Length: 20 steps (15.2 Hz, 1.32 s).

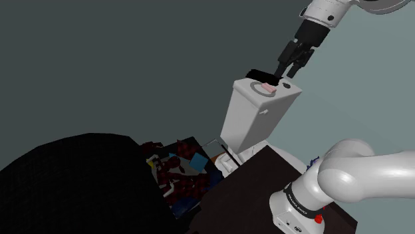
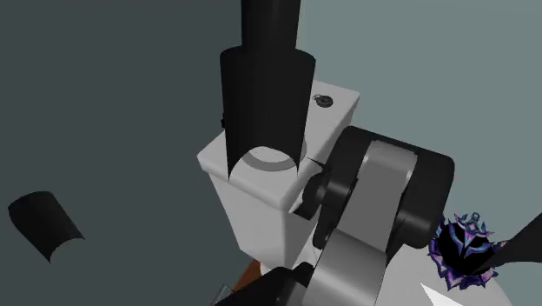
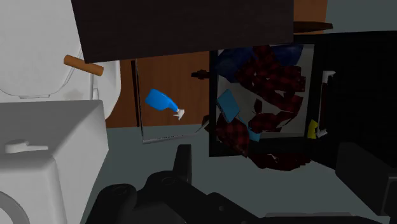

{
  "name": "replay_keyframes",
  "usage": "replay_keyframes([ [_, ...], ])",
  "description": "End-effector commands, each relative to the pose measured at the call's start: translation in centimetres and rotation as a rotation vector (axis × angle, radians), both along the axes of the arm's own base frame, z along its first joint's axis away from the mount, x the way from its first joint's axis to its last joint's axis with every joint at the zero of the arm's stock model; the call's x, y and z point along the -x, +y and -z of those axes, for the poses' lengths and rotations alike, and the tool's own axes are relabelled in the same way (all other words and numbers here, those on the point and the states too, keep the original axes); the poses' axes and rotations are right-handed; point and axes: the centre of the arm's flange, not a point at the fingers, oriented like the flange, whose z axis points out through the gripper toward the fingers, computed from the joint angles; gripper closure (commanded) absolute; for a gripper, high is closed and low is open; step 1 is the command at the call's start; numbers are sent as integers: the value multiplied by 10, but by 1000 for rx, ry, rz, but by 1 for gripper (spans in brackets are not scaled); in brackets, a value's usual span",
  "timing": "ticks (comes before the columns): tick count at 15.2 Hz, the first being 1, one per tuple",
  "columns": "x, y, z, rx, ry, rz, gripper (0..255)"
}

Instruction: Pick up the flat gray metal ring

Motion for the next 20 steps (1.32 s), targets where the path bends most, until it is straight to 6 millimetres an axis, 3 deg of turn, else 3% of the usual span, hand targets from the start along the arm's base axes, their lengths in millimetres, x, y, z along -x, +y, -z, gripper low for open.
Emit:
replay_keyframes([
  [1, 0, 0, 0, 0, 0, 0, 0],
  [20, -119, -172, 125, 61, 1, 67, 0],
])
